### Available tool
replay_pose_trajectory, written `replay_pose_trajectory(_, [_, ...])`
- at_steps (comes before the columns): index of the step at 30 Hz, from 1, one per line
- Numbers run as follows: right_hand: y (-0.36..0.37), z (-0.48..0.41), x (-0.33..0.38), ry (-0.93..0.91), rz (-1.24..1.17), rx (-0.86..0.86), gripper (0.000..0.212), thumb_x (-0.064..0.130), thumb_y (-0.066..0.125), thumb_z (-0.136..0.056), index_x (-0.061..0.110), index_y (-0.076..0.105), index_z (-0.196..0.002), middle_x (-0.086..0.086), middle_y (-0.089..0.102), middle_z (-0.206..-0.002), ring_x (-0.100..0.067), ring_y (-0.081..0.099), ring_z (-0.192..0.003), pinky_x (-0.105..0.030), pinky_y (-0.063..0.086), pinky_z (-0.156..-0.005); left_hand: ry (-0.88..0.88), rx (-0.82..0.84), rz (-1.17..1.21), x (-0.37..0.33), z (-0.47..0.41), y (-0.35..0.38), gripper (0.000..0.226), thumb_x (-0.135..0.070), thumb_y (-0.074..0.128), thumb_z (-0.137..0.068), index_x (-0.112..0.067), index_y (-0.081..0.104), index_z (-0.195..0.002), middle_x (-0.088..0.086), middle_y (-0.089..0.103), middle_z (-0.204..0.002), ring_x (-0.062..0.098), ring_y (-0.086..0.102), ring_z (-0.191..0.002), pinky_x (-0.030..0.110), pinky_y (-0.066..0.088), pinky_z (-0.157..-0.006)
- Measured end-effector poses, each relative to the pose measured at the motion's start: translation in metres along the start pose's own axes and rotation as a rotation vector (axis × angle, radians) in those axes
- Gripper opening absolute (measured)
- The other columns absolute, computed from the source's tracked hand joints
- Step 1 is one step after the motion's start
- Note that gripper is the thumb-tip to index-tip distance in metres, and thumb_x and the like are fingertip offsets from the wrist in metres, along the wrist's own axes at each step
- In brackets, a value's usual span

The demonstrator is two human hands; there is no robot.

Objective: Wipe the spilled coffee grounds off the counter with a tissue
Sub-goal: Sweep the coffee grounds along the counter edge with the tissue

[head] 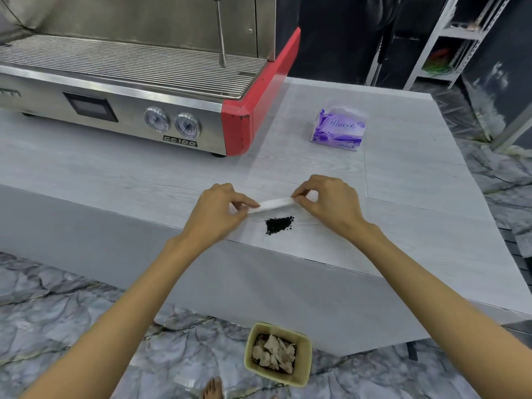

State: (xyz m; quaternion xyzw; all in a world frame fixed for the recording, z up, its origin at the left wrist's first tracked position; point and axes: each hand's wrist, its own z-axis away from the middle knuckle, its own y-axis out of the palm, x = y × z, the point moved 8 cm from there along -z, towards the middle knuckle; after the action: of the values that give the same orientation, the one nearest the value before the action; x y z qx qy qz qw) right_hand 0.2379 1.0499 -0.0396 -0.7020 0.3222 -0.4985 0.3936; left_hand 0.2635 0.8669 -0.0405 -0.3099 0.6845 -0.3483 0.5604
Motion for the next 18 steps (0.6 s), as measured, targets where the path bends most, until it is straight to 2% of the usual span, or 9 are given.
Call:
replay_pose_trajectory(2, [0.006,-0.02,0.023,-0.072,-0.002,0.002,0.014,0.026,0.059,-0.087,0.026,0.072,-0.091,0.009,0.069,-0.098,-0.015,0.063,-0.093,-0.025,0.039,-0.067,-0.063,-0.096,0.012,0.016,0.002,-0.019,0.022,-0.013,0.058,-0.084,-0.028,0.072,-0.093,-0.007,0.049,-0.07,-0.001,0.039,-0.064,0.011,0.029,-0.062])
replay_pose_trajectory(3, [0.012,-0.03,0.036,-0.116,0.008,0.023,0.014,0.026,0.058,-0.087,0.025,0.071,-0.092,0.008,0.069,-0.099,-0.015,0.062,-0.093,-0.025,0.039,-0.068,-0.102,-0.13,0.007,0.026,0.003,-0.027,0.022,-0.012,0.058,-0.084,-0.028,0.073,-0.092,-0.005,0.051,-0.072,-0.001,0.04,-0.063,0.013,0.03,-0.061])
replay_pose_trajectory(7, [0.047,-0.061,0.081,-0.278,0.027,0.155,0.016,0.024,0.058,-0.088,0.023,0.072,-0.096,0.007,0.07,-0.102,-0.016,0.062,-0.095,-0.026,0.039,-0.069,-0.29,-0.174,-0.019,0.069,0.02,-0.046,0.022,-0.01,0.059,-0.081,-0.025,0.073,-0.091,0.0,0.057,-0.078,0.005,0.042,-0.057,0.013,0.031,-0.056])
replay_pose_trajectory(10, [0.07,-0.07,0.1,-0.342,0.043,0.219,0.016,0.022,0.058,-0.088,0.023,0.072,-0.096,0.006,0.07,-0.104,-0.015,0.06,-0.098,-0.027,0.039,-0.07,-0.398,-0.194,-0.01,0.085,0.037,-0.047,0.021,-0.008,0.059,-0.077,-0.019,0.074,-0.087,0.003,0.061,-0.075,0.014,0.05,-0.063,0.016,0.035,-0.053])
replay_pose_trajectory(13, [0.078,-0.071,0.102,-0.356,0.03,0.241,0.016,0.02,0.059,-0.087,0.022,0.072,-0.094,0.004,0.069,-0.102,-0.016,0.06,-0.097,-0.028,0.04,-0.068,-0.377,-0.25,-0.017,0.069,0.051,-0.037,0.016,-0.007,0.061,-0.075,-0.012,0.074,-0.083,0.005,0.058,-0.071,0.025,0.058,-0.073,0.024,0.039,-0.057])
replay_pose_trajectory(15, [0.076,-0.067,0.095,-0.353,0.011,0.249,0.015,0.021,0.059,-0.086,0.022,0.073,-0.093,0.004,0.068,-0.1,-0.015,0.059,-0.093,-0.027,0.04,-0.068,-0.344,-0.254,-0.035,0.049,0.057,-0.023,0.015,-0.008,0.06,-0.077,-0.009,0.072,-0.085,0.009,0.058,-0.074,0.026,0.056,-0.079,0.03,0.042,-0.063])
replay_pose_trajectory(18, [0.066,-0.061,0.076,-0.344,0.0,0.275,0.013,0.022,0.061,-0.085,0.024,0.073,-0.09,0.006,0.068,-0.097,-0.009,0.052,-0.08,-0.025,0.037,-0.064,-0.291,-0.24,-0.069,0.019,0.059,-0.001,0.017,-0.009,0.057,-0.079,-0.005,0.07,-0.09,0.016,0.061,-0.081,0.029,0.052,-0.085,0.035,0.042,-0.064])
